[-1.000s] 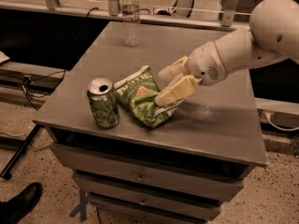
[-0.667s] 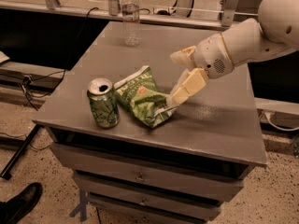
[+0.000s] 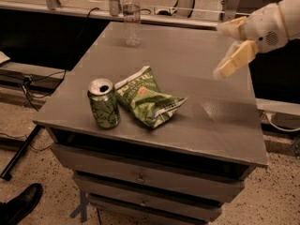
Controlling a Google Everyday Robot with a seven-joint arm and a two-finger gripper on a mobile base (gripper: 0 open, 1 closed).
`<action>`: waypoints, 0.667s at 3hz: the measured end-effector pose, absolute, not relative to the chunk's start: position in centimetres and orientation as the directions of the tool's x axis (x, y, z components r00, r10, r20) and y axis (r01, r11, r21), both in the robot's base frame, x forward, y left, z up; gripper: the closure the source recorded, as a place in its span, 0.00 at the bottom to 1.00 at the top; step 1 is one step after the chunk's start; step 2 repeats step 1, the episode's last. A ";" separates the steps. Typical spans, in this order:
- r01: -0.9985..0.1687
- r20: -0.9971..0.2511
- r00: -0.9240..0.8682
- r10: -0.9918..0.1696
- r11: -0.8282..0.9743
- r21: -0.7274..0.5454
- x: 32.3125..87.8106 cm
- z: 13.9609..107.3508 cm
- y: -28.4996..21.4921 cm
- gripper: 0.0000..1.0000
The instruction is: Move green jalapeno chip bag near green can
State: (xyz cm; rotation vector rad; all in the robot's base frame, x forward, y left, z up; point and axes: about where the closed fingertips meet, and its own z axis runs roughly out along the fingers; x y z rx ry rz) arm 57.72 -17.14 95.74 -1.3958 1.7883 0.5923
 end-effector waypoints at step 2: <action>-0.930 -0.811 -0.049 -0.583 0.322 -0.176 58.6 99.6 -18.7 0.00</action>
Offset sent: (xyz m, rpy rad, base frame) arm 0.0000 0.0000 0.0000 0.0000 0.0000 0.0000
